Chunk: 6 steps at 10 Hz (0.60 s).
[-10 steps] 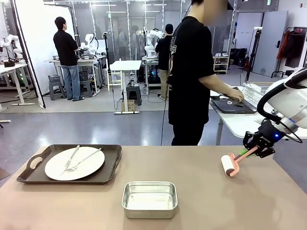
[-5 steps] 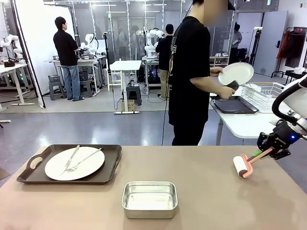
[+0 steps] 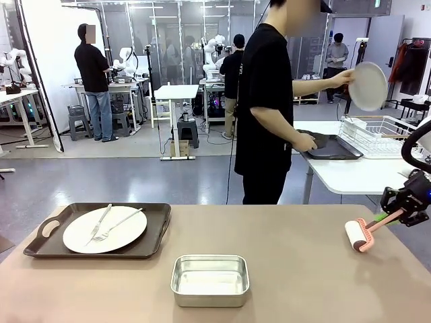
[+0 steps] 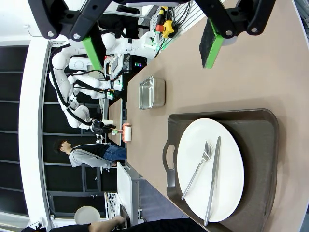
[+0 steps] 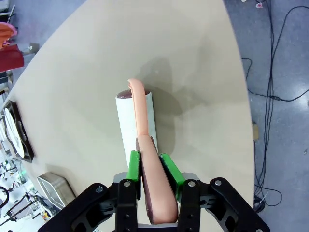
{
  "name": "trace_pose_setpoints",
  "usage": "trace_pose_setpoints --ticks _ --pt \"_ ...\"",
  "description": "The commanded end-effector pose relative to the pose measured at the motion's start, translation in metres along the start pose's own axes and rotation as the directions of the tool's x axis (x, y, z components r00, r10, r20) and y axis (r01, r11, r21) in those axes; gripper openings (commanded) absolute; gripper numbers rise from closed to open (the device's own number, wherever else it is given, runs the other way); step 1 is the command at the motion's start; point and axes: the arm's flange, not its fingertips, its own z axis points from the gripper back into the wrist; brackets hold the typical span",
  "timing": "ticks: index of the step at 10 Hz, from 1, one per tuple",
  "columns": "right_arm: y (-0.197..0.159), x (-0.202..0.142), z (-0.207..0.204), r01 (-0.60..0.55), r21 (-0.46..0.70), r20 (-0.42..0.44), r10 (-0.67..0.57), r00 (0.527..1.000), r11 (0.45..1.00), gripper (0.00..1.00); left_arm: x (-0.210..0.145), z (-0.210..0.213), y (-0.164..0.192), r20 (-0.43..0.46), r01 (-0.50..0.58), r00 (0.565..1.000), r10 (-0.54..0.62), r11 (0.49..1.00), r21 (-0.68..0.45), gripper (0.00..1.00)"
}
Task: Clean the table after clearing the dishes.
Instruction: When the left (or right) Handle tray is removed, use the left hand (or right hand) to clean the left (or right) side of the table with the Lint Roller.
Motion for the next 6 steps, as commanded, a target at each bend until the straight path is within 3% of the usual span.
trace_pose_setpoints --ticks 1,6 --pt "-0.002 -0.021 -0.003 -0.015 -0.053 -0.030 0.014 0.999 0.999 0.23 0.000 0.001 0.000 0.016 0.002 1.000 -0.001 1.000 -0.009 1.00" --pt "0.049 -0.061 0.029 -0.089 -0.110 0.000 0.090 0.996 0.990 0.23 0.000 0.001 0.000 0.016 0.002 1.000 -0.001 1.000 -0.009 1.00"
